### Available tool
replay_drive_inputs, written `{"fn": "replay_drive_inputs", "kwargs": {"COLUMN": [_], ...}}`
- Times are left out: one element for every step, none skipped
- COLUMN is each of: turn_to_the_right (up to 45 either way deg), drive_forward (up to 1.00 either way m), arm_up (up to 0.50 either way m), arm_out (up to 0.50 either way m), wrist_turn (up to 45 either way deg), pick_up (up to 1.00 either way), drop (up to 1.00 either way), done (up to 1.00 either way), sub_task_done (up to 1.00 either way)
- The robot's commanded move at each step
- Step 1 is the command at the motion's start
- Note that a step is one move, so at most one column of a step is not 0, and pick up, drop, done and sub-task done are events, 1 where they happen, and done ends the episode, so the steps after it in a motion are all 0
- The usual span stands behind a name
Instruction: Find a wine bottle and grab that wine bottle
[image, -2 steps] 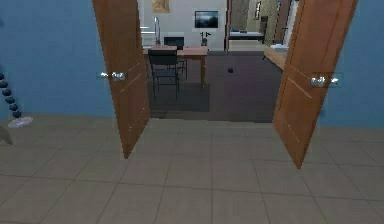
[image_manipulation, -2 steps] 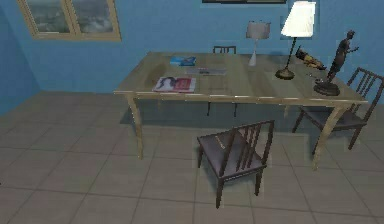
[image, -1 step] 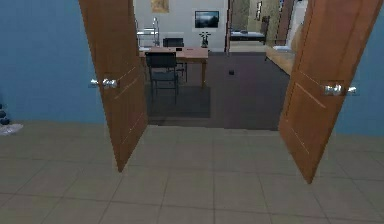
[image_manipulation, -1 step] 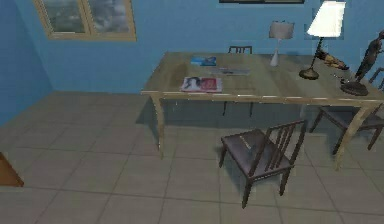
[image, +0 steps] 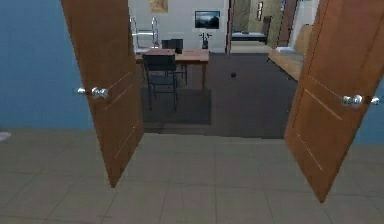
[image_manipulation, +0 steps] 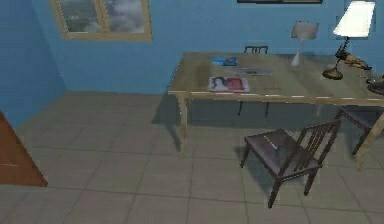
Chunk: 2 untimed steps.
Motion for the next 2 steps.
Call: {"fn": "replay_drive_inputs", "kwargs": {"turn_to_the_right": [15.0, 0.0], "drive_forward": [0.00, 1.00], "arm_up": [0.00, 0.00], "arm_out": [0.00, 0.00], "wrist_turn": [0.0, 0.0], "pick_up": [0.00, 0.00], "drop": [0.00, 0.00], "done": [0.00, 0.00], "sub_task_done": [0.00, 0.00]}}
